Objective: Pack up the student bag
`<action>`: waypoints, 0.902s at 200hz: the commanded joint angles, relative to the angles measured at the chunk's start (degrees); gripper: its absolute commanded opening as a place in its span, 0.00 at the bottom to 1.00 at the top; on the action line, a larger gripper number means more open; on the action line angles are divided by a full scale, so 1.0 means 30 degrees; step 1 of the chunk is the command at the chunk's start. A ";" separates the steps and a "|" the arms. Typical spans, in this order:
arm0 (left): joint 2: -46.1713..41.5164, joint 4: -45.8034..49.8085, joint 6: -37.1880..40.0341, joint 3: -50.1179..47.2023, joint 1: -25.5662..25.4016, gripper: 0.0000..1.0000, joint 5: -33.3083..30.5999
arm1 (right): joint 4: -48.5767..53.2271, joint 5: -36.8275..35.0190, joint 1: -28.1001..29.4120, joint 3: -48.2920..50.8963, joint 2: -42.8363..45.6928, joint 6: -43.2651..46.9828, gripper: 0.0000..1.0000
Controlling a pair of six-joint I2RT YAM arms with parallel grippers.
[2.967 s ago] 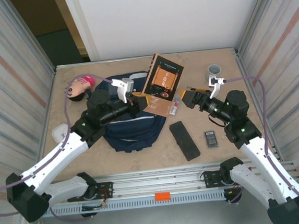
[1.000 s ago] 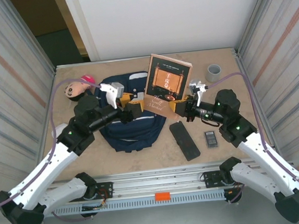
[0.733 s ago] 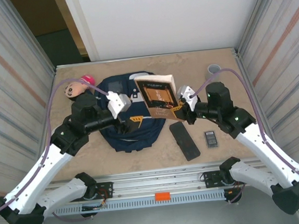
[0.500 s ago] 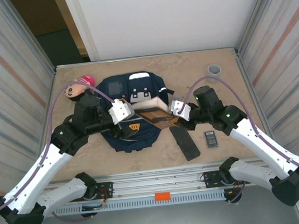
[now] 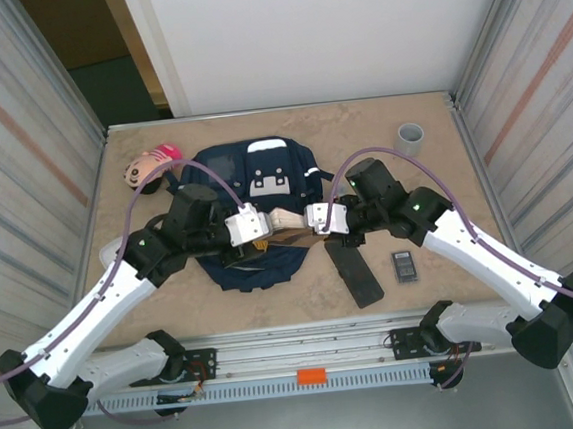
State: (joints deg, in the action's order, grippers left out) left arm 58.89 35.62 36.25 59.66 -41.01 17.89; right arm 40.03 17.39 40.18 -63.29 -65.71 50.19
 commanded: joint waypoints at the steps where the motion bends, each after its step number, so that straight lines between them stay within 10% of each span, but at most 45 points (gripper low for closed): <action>1: -0.1177 -0.2031 -0.0107 -0.0869 -0.0035 0.04 0.1281 | -0.1083 0.1772 -0.0616 -0.0726 0.0593 -0.0476 0.35; 19: -0.2268 -0.4684 -0.1454 -0.2323 0.1017 0.00 0.2746 | -0.3703 0.4038 -0.2981 0.0203 0.1581 -0.4719 0.71; 54: -0.2958 -0.8904 -0.6202 -0.3825 0.3663 0.00 0.7620 | -1.2451 1.1501 -0.9541 0.4486 0.4292 -1.5870 0.99; 153: -0.1339 -1.5106 -1.2646 -0.4607 0.3853 0.00 1.2141 | -1.7664 1.4289 -0.8161 0.8249 0.5757 -2.2215 1.00; 180: -0.1107 -1.5355 -1.3066 -0.4622 0.3834 0.00 1.1408 | -1.8411 1.5766 -0.8092 0.7916 0.5235 -2.2957 0.79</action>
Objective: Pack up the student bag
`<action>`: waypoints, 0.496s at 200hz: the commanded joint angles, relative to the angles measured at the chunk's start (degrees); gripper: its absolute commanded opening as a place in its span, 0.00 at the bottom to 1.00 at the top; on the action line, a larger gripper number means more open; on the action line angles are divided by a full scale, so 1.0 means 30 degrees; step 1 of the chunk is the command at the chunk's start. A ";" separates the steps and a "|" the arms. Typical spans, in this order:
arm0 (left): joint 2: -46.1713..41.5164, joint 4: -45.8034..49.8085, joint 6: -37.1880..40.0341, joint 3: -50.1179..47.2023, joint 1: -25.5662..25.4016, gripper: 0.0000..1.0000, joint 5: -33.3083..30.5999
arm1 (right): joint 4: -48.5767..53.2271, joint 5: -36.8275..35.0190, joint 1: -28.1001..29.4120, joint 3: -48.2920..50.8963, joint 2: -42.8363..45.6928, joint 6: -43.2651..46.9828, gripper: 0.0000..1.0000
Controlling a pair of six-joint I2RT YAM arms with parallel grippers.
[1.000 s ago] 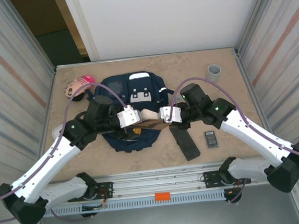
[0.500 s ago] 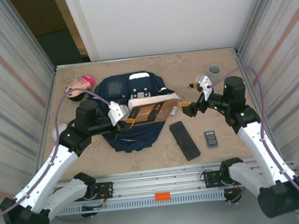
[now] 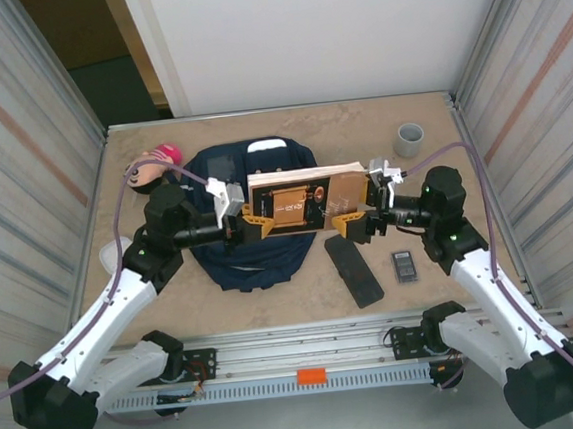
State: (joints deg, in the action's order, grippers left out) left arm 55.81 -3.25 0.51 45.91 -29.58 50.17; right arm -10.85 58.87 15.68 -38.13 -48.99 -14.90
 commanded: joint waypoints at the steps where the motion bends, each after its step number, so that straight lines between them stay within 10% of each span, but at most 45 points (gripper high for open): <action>1: -0.0070 -0.2374 -0.1146 -0.0040 0.0021 0.00 0.0589 | -0.1494 0.1953 0.0075 -0.0472 -0.0353 -0.1297 0.77; 14: 0.0024 -0.2162 -0.1138 -0.0026 0.0043 0.00 0.0078 | -0.1992 0.2186 0.0047 -0.0567 -0.0427 -0.1727 0.54; 26: 0.0076 -0.1623 -0.0855 0.0043 0.0048 0.16 -0.0635 | -0.2012 0.2567 -0.0094 -0.0913 -0.0568 -0.1857 0.00; 58: -0.0446 0.3022 0.3212 0.0716 0.0072 0.80 -0.4416 | -0.1895 0.0138 -0.1662 -0.0695 0.0146 -0.3463 0.00; 99: -0.0364 0.9735 1.1145 0.1458 0.0032 0.88 -0.9345 | 0.4077 -0.6685 -0.1763 -0.1040 0.0781 -0.3069 0.00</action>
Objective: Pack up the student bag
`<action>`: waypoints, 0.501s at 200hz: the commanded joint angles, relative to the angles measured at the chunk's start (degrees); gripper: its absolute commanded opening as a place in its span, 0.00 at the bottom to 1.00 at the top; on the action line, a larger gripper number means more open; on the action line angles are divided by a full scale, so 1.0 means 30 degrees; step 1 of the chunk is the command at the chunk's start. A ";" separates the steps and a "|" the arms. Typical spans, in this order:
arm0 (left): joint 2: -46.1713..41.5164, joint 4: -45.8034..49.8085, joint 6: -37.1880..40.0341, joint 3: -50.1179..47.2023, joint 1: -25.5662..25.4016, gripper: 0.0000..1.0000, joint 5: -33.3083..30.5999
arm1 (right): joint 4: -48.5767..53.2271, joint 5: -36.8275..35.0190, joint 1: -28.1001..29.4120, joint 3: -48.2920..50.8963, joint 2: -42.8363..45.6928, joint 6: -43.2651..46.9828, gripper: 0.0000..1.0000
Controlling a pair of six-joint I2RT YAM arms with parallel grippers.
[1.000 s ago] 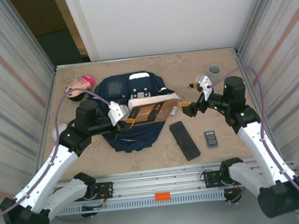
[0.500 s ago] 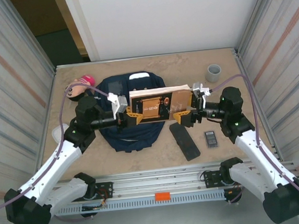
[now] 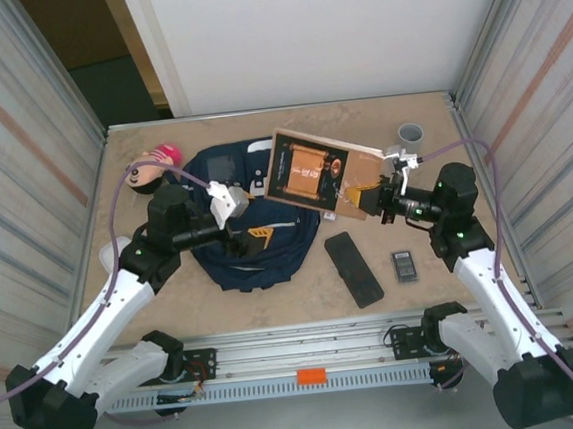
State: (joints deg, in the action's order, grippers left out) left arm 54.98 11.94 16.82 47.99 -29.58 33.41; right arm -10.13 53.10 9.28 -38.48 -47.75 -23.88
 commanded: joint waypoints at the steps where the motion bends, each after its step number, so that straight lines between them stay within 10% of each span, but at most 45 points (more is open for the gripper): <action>1: -0.0067 0.4798 0.5779 0.0764 0.0039 0.88 -0.3858 | 0.4002 -0.4947 0.0382 -0.0992 0.0333 -0.0071 0.00; 62: 0.3001 0.5599 0.9188 0.0157 -0.0122 0.94 -0.9347 | 0.5605 -0.7776 0.1141 -0.1233 -0.0904 -0.1975 0.00; 100: 0.5754 0.4246 0.9983 0.0532 0.1131 0.94 -0.7712 | 0.6291 -0.9053 0.2307 -0.1408 -0.0552 -0.1218 0.00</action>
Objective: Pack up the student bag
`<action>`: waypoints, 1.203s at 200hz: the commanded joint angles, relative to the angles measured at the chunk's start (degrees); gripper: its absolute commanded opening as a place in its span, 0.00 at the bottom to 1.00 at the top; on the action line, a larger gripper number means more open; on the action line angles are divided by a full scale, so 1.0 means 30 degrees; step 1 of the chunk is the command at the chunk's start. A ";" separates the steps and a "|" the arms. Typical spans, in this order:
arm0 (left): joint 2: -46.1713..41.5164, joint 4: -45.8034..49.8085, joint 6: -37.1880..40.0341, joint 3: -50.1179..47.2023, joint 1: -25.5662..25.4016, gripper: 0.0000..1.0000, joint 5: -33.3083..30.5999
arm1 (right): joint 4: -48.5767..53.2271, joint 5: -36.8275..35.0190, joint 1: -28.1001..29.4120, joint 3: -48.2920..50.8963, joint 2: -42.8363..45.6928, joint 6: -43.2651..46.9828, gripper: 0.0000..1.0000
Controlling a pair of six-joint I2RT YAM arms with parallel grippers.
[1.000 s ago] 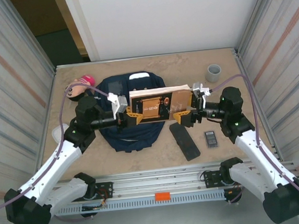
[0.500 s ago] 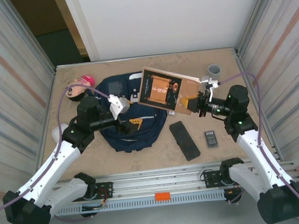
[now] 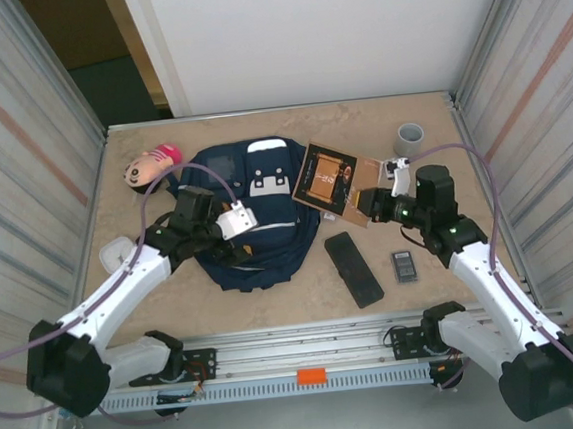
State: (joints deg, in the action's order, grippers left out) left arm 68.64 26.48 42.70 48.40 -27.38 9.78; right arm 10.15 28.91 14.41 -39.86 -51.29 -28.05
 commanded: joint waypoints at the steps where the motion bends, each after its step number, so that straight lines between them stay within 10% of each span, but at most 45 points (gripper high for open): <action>1: 0.1260 -0.0597 0.1370 0.0421 0.0395 0.94 0.0195 | -0.0448 -0.1005 0.0605 -0.0951 0.0629 0.0192 0.00; 135: 0.6169 -0.3275 0.0945 0.1230 0.0395 0.90 -0.0899 | -0.0985 -0.1154 0.1402 -0.0163 0.0805 0.0472 0.00; 152: 0.6155 -0.3033 0.0914 0.1329 0.0300 0.76 -0.0685 | -0.0839 -0.1211 0.1397 -0.0130 0.1015 0.0416 0.00; 169: 0.5339 -0.3025 0.0441 0.1376 -0.0041 0.31 -0.0798 | -0.0629 -0.1917 0.1363 -0.0041 0.1344 -0.0214 0.00; 183: 0.4290 -0.2889 -0.0341 0.1583 -0.0409 0.13 -0.0798 | 0.0194 -0.2803 0.1248 -0.0176 0.1687 -0.1481 0.00; 240: 0.1679 -0.1117 -0.6462 0.4430 -0.0718 0.00 -0.0192 | 0.3871 -0.2621 -0.0775 -0.0788 0.2686 -0.6135 0.00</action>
State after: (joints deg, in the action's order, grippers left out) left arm 76.75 21.87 34.15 55.37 -29.12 7.60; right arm 18.41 22.09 13.58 -39.86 -45.30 -38.17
